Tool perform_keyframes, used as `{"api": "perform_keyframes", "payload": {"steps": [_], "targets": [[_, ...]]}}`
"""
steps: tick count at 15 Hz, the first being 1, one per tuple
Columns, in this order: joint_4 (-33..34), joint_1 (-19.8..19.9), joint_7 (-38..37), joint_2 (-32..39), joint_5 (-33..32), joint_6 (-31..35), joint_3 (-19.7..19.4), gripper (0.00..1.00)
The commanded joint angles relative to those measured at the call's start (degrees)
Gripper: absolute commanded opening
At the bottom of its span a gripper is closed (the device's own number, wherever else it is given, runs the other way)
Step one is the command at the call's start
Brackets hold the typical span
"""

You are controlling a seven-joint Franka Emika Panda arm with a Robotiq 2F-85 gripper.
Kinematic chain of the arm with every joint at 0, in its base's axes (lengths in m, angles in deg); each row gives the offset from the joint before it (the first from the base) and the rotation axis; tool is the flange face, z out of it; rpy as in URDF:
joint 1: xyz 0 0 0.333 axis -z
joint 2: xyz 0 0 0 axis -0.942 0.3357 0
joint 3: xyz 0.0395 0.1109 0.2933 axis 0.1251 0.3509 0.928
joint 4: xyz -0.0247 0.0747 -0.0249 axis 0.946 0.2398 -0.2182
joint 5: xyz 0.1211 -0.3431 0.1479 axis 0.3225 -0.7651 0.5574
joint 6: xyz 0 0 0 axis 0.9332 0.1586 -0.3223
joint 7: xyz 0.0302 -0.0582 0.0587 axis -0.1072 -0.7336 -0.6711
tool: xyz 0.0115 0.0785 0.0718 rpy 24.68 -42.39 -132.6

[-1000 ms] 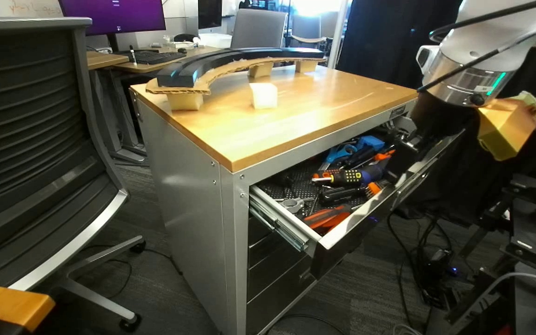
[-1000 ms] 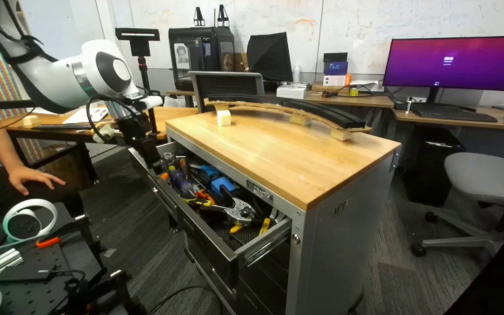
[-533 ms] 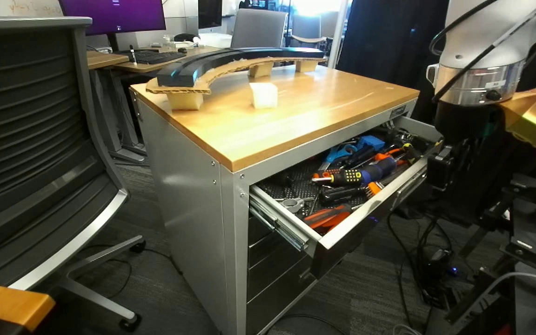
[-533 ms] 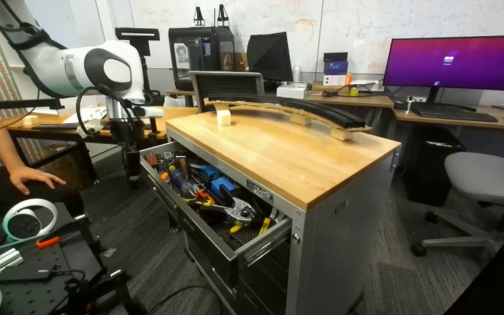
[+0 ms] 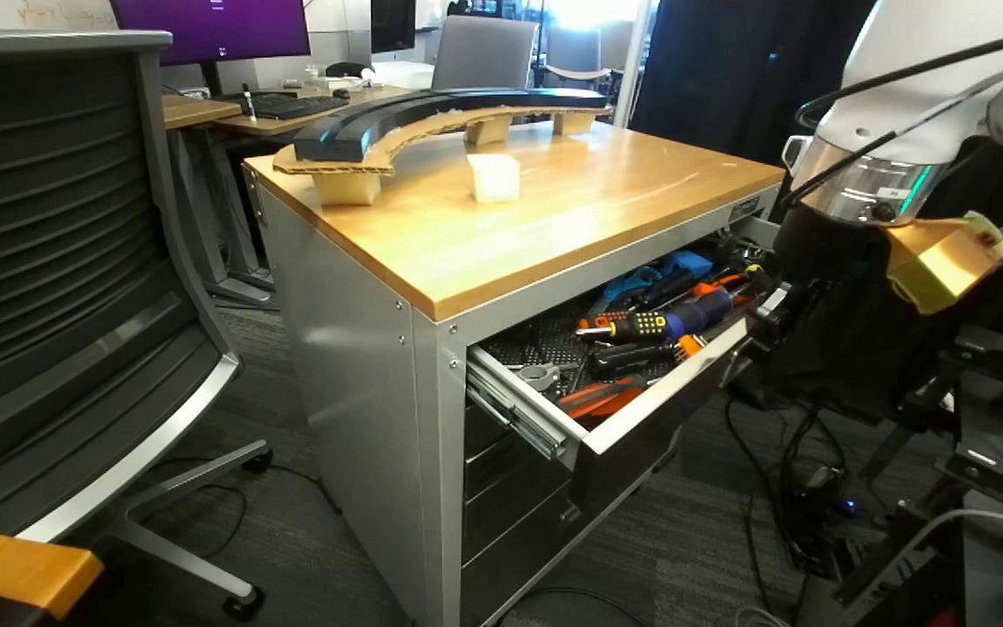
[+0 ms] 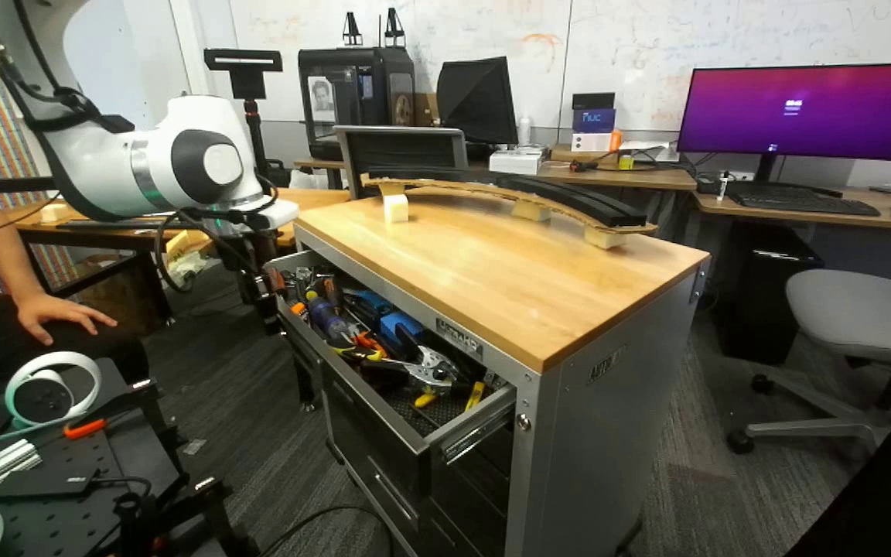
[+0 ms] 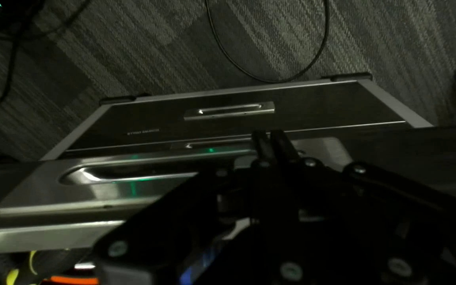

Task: Put the screwdriver in the open drawer then close it

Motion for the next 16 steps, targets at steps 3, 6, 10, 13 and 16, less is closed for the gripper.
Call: {"api": "perform_keyframes", "payload": {"steps": [3,6,10,13,16], "targets": [[7.4,-13.0,-24.2,5.2,-26.0,8.7,-19.4,0.00],[11.9,-17.8,-38.0,7.9,-37.0,10.8,-26.2,0.00],[17.8,-24.2,-55.0,10.7,-48.4,11.6,-33.4,0.00],[20.4,-26.4,-66.4,12.4,-56.1,11.6,-35.6,0.00],[17.8,-25.3,-71.2,11.3,-59.3,12.1,-35.6,0.01]]}}
